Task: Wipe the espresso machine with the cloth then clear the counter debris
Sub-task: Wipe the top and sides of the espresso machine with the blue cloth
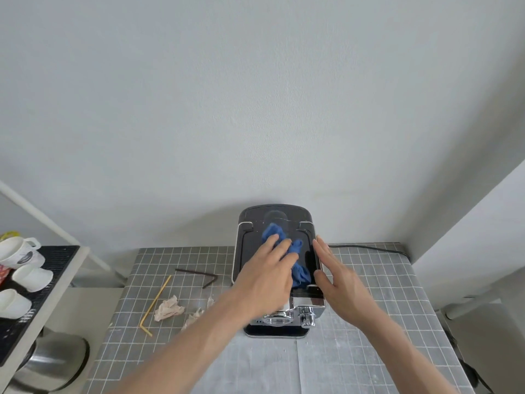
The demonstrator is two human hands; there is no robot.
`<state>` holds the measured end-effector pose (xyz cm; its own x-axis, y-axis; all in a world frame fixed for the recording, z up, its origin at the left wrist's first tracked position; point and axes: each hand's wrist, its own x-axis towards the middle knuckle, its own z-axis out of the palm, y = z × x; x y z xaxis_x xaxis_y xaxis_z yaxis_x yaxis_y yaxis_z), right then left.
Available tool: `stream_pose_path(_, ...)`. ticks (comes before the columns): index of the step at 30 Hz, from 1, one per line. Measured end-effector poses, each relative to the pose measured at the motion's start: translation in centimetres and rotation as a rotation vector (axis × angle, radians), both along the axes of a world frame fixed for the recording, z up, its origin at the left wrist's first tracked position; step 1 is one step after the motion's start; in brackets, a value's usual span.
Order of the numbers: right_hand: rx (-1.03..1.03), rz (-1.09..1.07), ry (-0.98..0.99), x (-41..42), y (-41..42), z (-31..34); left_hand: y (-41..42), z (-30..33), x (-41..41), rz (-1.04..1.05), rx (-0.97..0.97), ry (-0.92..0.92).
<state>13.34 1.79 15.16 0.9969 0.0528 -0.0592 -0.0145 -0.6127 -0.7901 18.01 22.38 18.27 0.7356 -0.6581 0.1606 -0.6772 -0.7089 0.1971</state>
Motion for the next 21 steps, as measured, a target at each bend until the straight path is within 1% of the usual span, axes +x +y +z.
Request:
stream_pose_path(1, 0.003, -0.001, 0.001, 0.0, 0.0, 0.0, 0.1, -0.4, -1.6, 0.040, 0.017, -0.007)
stream_pose_path(4, 0.013, 0.000, -0.003, 0.0, 0.1, 0.3, 0.0, -0.9, -3.8, 0.184, 0.066, 0.093)
stream_pose_path(8, 0.009, 0.004, 0.035, 0.0, 0.0, 0.7, -1.1, -0.5, -1.1, 0.261, 0.060, 0.147)
stream_pose_path(14, -0.005, -0.021, 0.056, 0.0, 0.1, 0.6, -0.7, -1.0, 4.8, 0.282, -0.071, 0.239)
stream_pose_path(18, -0.013, -0.009, 0.042, 0.0, 0.2, 0.7, -0.4, 0.2, 3.8, 0.279, -0.102, 0.246)
stream_pose_path(21, -0.001, 0.012, 0.009, -0.1, 0.1, 0.8, 0.8, 0.9, 1.7, 0.283, -0.091, 0.238)
